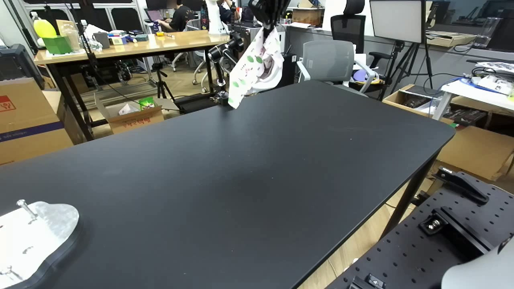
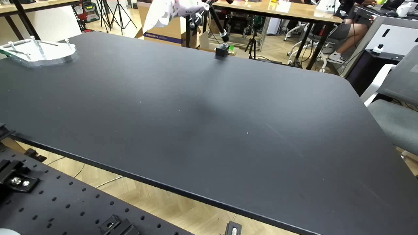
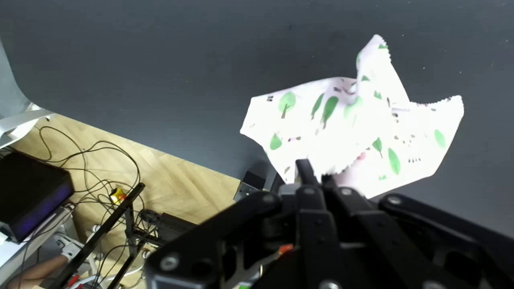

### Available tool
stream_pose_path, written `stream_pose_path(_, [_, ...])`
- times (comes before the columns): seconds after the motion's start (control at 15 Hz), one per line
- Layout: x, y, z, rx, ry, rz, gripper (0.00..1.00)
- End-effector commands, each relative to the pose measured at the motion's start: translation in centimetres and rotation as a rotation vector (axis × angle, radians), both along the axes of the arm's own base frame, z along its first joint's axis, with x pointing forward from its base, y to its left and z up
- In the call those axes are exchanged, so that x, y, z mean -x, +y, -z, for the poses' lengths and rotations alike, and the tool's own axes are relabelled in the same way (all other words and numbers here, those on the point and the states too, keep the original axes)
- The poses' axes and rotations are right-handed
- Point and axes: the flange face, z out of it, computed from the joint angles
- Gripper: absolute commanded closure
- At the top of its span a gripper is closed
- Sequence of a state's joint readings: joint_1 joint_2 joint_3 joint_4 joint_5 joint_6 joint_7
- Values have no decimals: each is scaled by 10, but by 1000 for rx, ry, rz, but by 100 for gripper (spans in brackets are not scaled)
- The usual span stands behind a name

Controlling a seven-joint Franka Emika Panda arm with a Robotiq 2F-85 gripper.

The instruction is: Pick up the table cloth and hang it on the black metallic arm

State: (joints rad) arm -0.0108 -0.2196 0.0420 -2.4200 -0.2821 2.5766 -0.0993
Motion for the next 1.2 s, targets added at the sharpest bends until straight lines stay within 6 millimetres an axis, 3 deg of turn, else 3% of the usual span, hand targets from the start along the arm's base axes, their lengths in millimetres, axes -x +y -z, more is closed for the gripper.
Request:
stream_pose_path(0.0, [-14,-12,-20,8,-26,56,99])
stream_pose_path(0.27, [-28,-23,-24,14,-52,96,99])
stream_pose_path(0.53, [-40,-27,-15,-13,-47,172,99])
stream_pose_path(1.13, [-62,-7,40,-67,42,244,99])
